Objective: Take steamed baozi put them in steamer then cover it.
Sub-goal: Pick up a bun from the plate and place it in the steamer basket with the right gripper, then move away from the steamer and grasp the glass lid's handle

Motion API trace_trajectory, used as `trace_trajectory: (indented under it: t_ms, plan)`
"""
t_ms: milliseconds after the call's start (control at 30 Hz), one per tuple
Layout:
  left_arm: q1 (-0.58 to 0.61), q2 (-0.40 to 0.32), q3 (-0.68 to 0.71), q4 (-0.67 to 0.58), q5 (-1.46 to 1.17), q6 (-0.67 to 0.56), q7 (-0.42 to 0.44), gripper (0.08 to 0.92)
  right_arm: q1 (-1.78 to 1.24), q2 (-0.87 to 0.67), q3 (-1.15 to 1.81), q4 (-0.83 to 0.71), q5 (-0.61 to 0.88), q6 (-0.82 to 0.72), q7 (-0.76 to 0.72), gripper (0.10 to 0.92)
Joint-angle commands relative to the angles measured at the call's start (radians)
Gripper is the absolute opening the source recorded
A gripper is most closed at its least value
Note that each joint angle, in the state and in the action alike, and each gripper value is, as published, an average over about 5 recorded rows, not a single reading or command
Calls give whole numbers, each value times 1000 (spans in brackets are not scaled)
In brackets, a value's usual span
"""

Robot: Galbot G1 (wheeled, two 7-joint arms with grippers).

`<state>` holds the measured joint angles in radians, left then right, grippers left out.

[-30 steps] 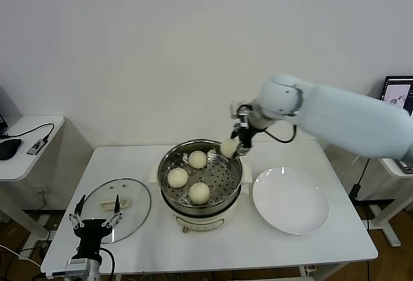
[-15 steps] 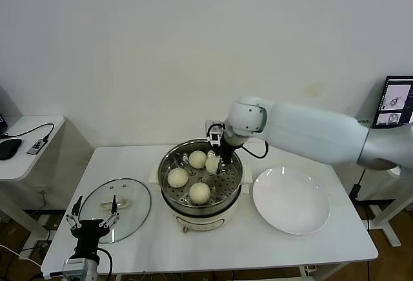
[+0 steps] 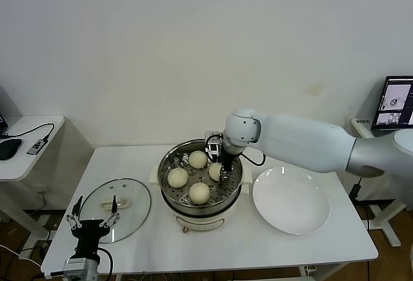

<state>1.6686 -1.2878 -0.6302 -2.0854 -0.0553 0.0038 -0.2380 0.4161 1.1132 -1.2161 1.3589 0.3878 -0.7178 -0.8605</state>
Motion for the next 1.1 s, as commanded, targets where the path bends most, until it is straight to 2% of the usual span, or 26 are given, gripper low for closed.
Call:
trace_trajectory:
  t_ms: [33,100,333,500,667,800,933,1100]
  plan:
    - [-1,4,7,7,9,-2,2,823,-23,-4,18,3,-34,-2,3,602]
    - [-2,5,9,9,12,-3,2,823,-19,-17,30,13,-33,-1,4,626]
    - [-13,12,1,14,17,-3,4,823,-9,-107,118,106,-8,1,28,799]
    - [-19,14,-2,10,28,-4,6,823,-44,-204,209,237,32,9,108,822]
    - [-19,16,-2,15,32,-5,6,823,-198,-336,354,365,75,60,288,823]
    - [-18,14,2,21,48,-8,6,823,-433,-432,540,431,53,172,469,823]
    - [-20,8,10,27,76,-17,12,823,-752,-482,805,484,2,368,628,823]
    - [-27,1,20,31,85,-23,17,823,-1141,-418,1162,514,-112,565,697,823]
